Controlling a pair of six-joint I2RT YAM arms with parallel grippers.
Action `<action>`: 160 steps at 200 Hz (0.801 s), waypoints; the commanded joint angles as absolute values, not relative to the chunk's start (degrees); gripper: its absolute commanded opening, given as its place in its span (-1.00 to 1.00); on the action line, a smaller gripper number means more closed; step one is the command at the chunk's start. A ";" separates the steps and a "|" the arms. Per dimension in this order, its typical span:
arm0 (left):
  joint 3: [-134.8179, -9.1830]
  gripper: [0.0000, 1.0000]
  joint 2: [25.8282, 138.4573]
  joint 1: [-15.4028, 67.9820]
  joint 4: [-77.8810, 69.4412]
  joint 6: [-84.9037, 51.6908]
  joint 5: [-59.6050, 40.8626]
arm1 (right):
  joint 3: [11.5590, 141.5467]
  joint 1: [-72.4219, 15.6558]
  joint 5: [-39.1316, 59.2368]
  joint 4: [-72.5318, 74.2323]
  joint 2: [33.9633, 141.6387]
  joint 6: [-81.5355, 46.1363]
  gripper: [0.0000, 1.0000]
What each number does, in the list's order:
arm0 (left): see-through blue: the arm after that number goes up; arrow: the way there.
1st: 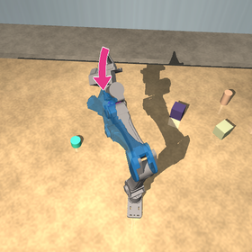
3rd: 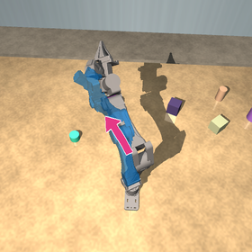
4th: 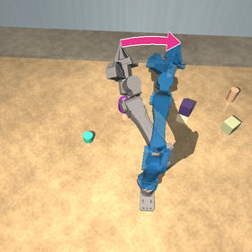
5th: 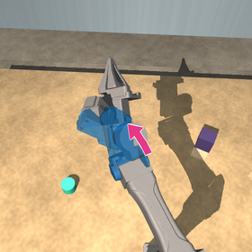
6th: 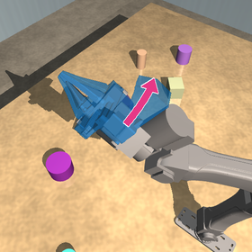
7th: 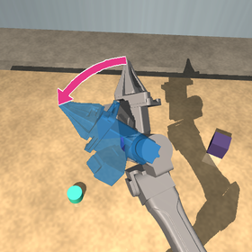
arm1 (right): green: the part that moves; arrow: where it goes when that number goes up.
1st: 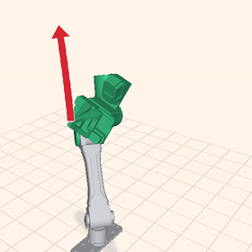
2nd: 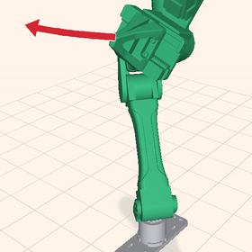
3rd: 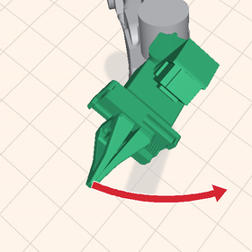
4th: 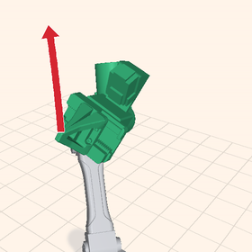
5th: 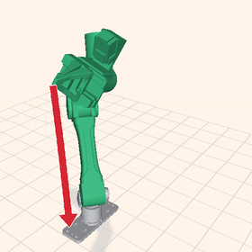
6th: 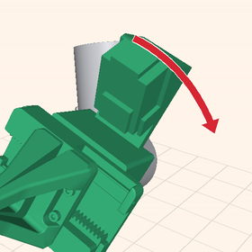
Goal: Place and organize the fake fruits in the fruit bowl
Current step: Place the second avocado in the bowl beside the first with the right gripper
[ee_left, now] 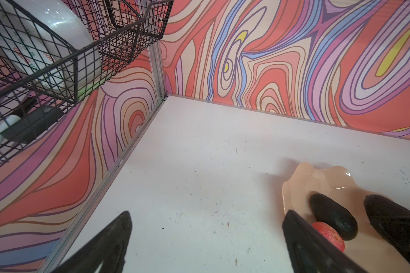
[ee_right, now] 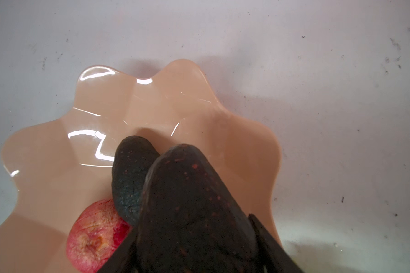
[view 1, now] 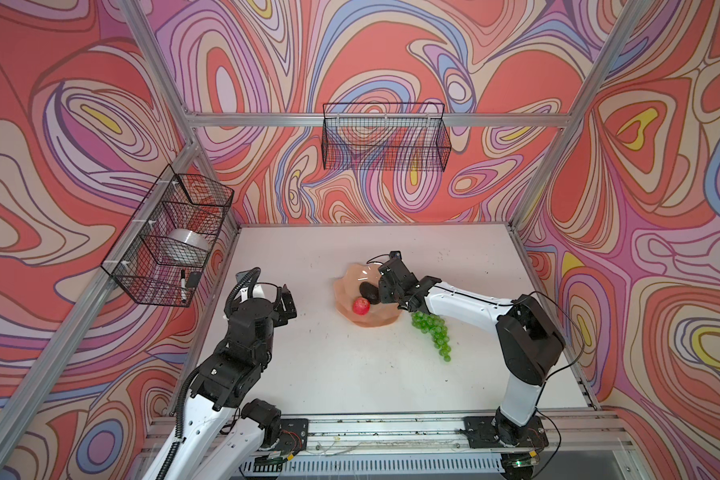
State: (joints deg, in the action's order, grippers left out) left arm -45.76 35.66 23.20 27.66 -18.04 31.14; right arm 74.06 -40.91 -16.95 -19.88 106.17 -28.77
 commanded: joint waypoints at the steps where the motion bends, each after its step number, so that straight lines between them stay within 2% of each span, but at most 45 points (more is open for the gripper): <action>1: -46.23 1.00 35.56 22.77 28.66 -17.97 31.45 | 76.34 -40.53 -17.30 -18.72 108.40 -29.78 -0.10; 40: -46.30 1.00 35.35 22.79 28.92 -17.93 31.59 | 77.65 -40.25 -16.55 -18.79 111.52 -30.71 -0.03; 73: -46.27 1.00 35.40 22.81 28.91 -17.93 31.62 | 77.83 -40.30 -15.96 -18.81 112.06 -31.11 0.13; 115: -46.31 1.00 35.21 22.85 28.89 -17.92 31.80 | 77.27 -40.25 -15.92 -18.57 109.79 -31.06 0.35; 160: -46.31 1.00 35.24 22.81 28.91 -17.93 31.91 | 76.38 -40.25 -15.35 -18.20 106.71 -31.02 0.47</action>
